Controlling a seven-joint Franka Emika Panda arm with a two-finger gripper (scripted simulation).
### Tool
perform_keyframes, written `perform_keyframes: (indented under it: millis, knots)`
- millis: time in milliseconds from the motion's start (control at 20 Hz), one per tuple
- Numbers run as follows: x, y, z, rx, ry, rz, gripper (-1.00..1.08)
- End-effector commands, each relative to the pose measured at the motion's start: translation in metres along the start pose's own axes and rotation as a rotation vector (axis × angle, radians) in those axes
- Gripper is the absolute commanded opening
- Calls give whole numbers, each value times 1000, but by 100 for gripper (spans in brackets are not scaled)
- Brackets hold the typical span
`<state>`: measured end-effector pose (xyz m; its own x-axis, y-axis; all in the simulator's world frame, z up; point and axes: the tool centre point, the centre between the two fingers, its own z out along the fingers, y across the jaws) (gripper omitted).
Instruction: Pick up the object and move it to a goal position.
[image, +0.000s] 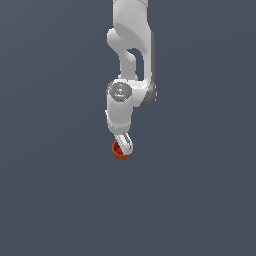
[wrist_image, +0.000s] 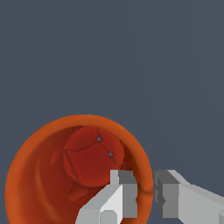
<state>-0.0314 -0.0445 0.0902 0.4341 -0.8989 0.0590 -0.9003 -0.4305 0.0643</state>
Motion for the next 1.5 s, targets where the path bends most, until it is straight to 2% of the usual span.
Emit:
perform_keyframes:
  millis: [0, 300, 1000, 1450]
  knots:
    - [1, -5, -14, 2, 1, 0, -100]
    - [4, -19, -57, 2, 2, 0, -100]
    - [12, -65, -187, 2, 1, -1, -100]
    - [17, -89, -248, 2, 1, -2, -100]
